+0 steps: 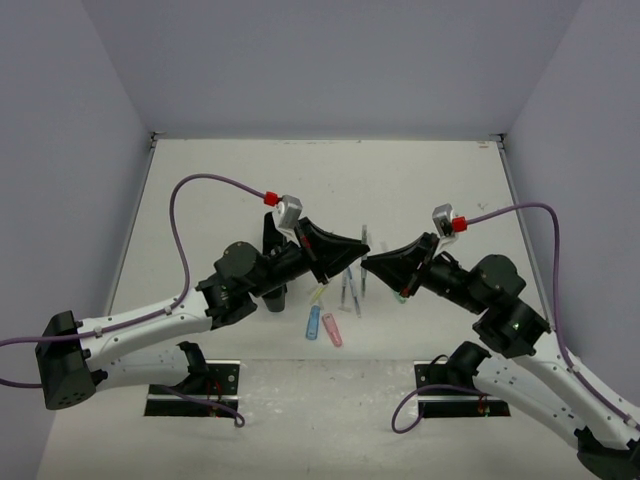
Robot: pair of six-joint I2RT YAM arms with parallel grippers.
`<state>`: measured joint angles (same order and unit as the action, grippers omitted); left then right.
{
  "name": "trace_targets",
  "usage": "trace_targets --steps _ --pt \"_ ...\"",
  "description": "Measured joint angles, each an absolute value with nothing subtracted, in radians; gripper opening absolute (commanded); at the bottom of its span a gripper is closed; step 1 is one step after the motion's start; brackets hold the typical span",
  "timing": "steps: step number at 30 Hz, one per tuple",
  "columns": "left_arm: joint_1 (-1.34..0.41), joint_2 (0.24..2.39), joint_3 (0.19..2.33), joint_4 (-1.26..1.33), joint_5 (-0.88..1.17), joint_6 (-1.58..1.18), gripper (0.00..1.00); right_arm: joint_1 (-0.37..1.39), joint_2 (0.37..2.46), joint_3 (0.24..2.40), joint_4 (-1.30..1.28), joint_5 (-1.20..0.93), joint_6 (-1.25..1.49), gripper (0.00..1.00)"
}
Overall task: Sort the stationery into containers
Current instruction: Close the pen cap on the pen.
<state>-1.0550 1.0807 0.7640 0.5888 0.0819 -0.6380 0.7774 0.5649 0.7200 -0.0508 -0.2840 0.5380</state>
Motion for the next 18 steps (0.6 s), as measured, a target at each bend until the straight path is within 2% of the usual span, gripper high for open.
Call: trace_targets --steps 2,5,7,9,10,12,14,15,16,18 --pt "-1.055 1.081 0.767 0.588 0.1 -0.633 0.0 0.778 0.568 0.72 -0.049 -0.289 0.535 0.03" --pt "-1.054 1.081 0.767 0.589 0.117 -0.631 0.0 0.777 0.573 0.722 -0.045 -0.305 0.529 0.28" --pt "-1.054 1.081 0.767 0.589 0.125 -0.626 0.0 0.776 0.583 0.725 -0.039 -0.324 0.525 0.3" --pt "-1.054 1.081 0.767 0.588 0.131 -0.623 0.0 0.778 0.601 0.728 -0.027 -0.348 0.524 0.26" --pt "-1.054 1.081 0.767 0.587 0.134 -0.623 0.0 0.778 0.611 0.729 -0.022 -0.358 0.524 0.19" --pt "-1.054 1.081 0.771 0.582 0.138 -0.616 0.0 0.778 0.629 0.729 -0.015 -0.369 0.525 0.13" --pt "-1.054 1.081 0.777 0.577 0.138 -0.612 0.0 0.776 0.643 0.729 -0.008 -0.381 0.53 0.01" --pt "-1.054 1.081 0.778 0.574 0.138 -0.61 0.0 0.776 0.647 0.731 -0.005 -0.382 0.53 0.0" --pt "-1.054 1.081 0.778 0.574 0.138 -0.609 0.13 0.774 0.648 0.732 -0.003 -0.383 0.53 0.0" --pt "-1.054 1.081 0.781 0.572 0.137 -0.607 0.45 0.773 0.648 0.734 -0.005 -0.384 0.527 0.0"
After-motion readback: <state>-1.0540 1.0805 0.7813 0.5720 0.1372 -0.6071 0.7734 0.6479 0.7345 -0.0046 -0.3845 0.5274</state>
